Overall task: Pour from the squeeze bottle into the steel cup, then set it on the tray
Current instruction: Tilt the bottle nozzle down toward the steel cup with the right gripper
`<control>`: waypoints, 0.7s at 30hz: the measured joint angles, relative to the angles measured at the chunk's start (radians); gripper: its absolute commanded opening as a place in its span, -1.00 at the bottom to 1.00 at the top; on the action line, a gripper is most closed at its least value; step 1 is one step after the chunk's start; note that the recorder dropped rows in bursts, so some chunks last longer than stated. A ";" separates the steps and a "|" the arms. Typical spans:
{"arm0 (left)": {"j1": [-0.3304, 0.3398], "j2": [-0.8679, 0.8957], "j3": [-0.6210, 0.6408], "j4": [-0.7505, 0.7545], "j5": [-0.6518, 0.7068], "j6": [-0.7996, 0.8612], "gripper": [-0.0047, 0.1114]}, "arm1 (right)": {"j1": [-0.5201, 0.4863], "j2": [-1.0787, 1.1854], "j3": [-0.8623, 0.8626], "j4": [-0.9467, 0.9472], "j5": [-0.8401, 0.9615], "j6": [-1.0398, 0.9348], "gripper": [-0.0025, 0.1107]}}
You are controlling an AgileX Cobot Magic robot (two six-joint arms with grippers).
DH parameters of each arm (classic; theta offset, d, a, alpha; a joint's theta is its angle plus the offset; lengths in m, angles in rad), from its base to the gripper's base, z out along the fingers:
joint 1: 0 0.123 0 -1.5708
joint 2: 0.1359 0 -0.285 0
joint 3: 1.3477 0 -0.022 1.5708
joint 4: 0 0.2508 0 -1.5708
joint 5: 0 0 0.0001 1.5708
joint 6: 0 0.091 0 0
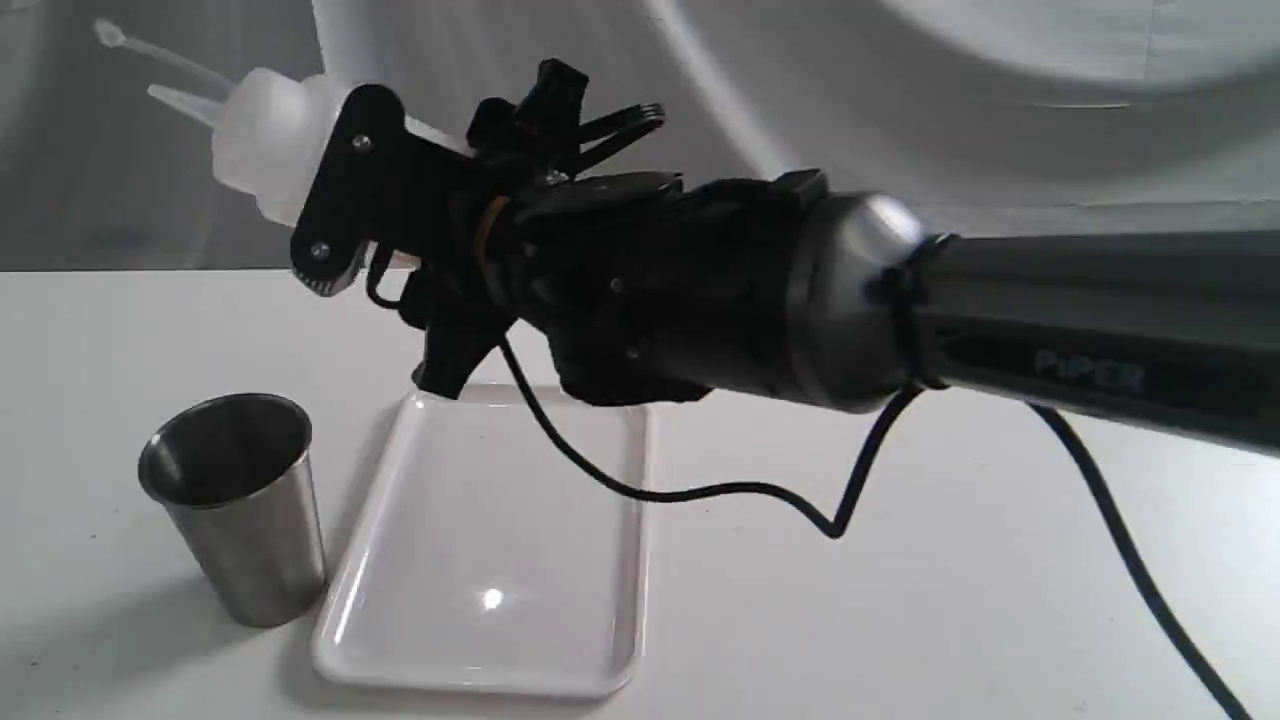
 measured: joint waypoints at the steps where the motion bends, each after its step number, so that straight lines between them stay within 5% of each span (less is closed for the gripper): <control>1: 0.000 0.000 0.000 0.000 0.000 0.000 -0.78 | 0.000 0.002 0.000 0.000 -0.001 -0.004 -0.96; 21: 0.000 0.000 0.000 0.000 0.000 0.000 -0.78 | 0.058 0.056 0.000 -0.050 0.153 -0.057 -0.96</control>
